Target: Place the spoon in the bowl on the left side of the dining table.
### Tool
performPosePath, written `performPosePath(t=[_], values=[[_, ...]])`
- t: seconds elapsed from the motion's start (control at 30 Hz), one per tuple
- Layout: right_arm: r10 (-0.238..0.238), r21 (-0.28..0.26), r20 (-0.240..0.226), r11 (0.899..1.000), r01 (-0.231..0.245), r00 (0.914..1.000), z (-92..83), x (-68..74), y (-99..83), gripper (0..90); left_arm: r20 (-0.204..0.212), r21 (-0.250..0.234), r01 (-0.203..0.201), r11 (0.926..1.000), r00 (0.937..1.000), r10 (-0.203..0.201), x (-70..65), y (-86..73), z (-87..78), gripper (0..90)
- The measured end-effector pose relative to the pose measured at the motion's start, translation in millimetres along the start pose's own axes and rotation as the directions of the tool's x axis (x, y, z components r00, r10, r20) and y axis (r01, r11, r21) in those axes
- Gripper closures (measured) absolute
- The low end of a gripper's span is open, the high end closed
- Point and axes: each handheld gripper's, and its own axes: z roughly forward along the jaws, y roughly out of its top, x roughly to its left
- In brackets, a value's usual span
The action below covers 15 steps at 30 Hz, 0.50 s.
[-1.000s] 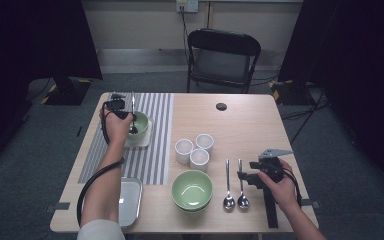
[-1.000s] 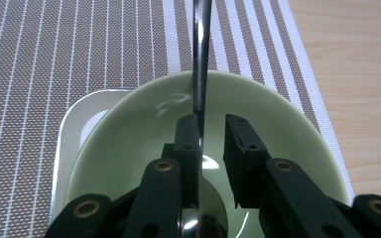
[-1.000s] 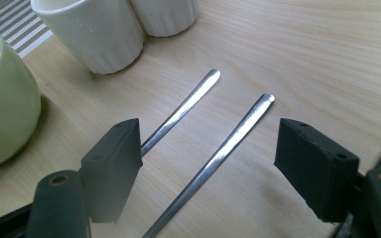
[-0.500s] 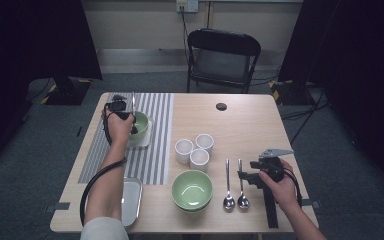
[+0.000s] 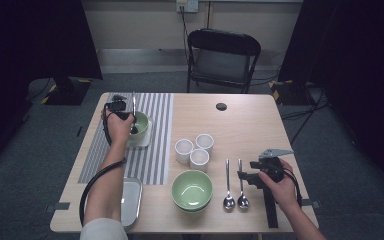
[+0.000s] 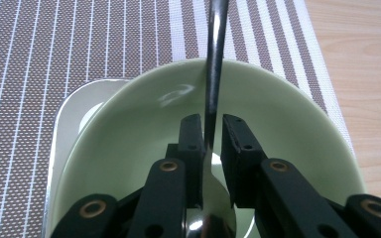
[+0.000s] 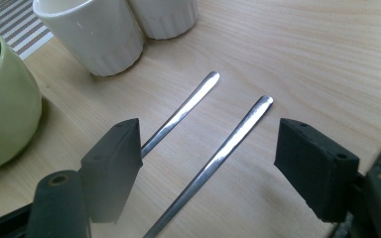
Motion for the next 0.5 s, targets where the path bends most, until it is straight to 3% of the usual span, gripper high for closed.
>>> performPosePath(t=[0.07,0.3,0.4,0.5], values=[[0.001,-0.001,0.001,1.000,-0.001,1.0000,-1.1,0.4,0.2,25.4,-0.003,0.004,-0.013,0.9999,0.9999,0.013,0.1,0.4,-3.5,78.4],[-0.002,-0.008,0.009,1.000,0.002,1.0000,-3.5,0.7,0.0,25.4,0.007,-0.029,0.000,0.9996,1.0000,0.001,0.9,-1.8,-19.7,70.2],[-0.005,-0.005,0.011,1.000,0.005,0.9999,-4.0,2.6,0.5,25.4,0.004,-0.031,-0.018,0.9993,0.9998,0.018,3.2,-3.4,-28.4,67.4],[-0.010,-0.006,0.011,1.000,0.010,0.9999,-4.5,3.7,0.7,25.4,0.023,-0.042,0.004,0.9991,0.9997,-0.003,4.9,-5.4,-35.8,64.9]])
